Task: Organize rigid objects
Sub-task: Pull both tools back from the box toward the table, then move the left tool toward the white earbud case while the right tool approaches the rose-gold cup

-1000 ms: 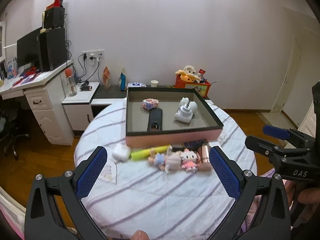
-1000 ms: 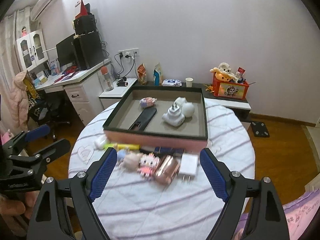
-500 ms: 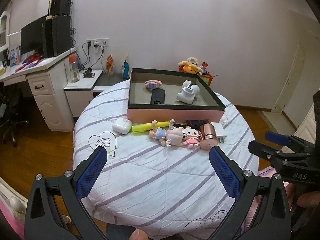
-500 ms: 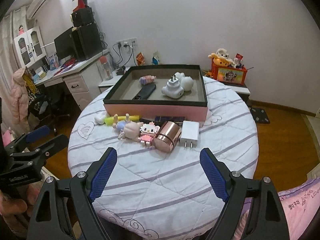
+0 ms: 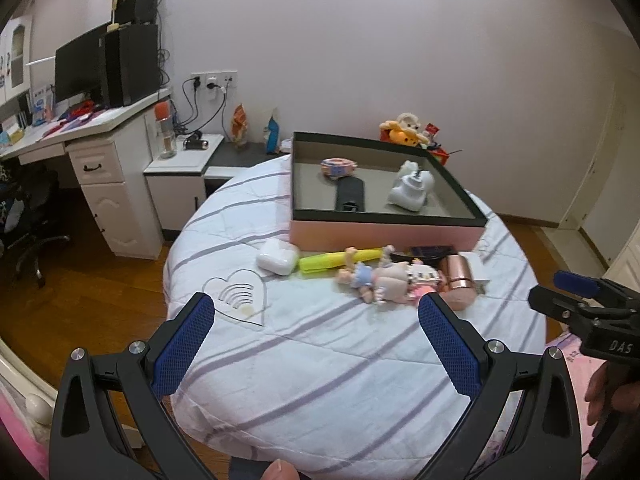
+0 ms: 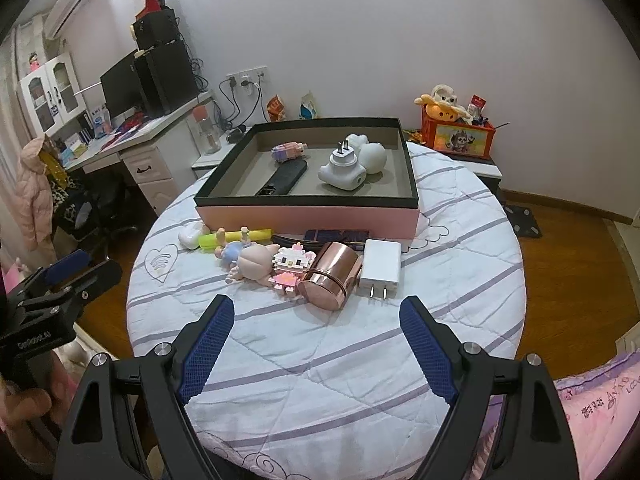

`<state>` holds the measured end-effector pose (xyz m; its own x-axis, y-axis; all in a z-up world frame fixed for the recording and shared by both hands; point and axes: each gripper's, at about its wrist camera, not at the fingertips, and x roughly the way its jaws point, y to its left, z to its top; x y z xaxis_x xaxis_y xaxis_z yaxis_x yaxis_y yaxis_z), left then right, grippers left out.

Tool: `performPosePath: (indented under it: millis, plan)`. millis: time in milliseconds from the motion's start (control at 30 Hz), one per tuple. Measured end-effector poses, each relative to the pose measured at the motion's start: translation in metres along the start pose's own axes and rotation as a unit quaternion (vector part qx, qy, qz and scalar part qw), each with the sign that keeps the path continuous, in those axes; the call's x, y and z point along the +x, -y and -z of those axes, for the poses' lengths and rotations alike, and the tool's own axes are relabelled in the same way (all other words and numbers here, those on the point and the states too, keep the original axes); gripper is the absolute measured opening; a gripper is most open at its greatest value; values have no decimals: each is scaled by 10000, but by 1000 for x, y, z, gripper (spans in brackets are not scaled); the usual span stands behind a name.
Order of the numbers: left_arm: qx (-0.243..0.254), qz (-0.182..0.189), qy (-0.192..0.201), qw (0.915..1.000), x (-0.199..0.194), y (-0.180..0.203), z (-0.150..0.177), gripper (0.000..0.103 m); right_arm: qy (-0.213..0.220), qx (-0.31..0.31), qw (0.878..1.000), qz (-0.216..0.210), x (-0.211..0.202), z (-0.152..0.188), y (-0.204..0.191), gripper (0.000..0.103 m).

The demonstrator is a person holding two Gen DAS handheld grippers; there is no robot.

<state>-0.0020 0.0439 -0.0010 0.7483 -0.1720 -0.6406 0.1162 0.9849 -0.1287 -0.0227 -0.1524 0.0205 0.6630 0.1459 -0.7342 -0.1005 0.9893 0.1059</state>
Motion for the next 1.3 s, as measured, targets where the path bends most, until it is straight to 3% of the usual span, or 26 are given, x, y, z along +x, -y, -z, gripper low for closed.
performPosePath:
  millis: [400,767,1067,1300]
  plan:
    - [557,-213,-456,9972,78,-35,-12,103,-410,238,9984,323,47,-6,0,86]
    - [833,-128,-830,9930,146,-51,-16,103,-757,338,9951,538,93,-13,0,86]
    - [1021,58,-1056,9891,176,-47,-24,103,-886,316,9936,617,114,-15,1,86]
    - [1036,338,-1084,9881,176,-44,-24,88,-799,465,9940,578,113,-15,7,84]
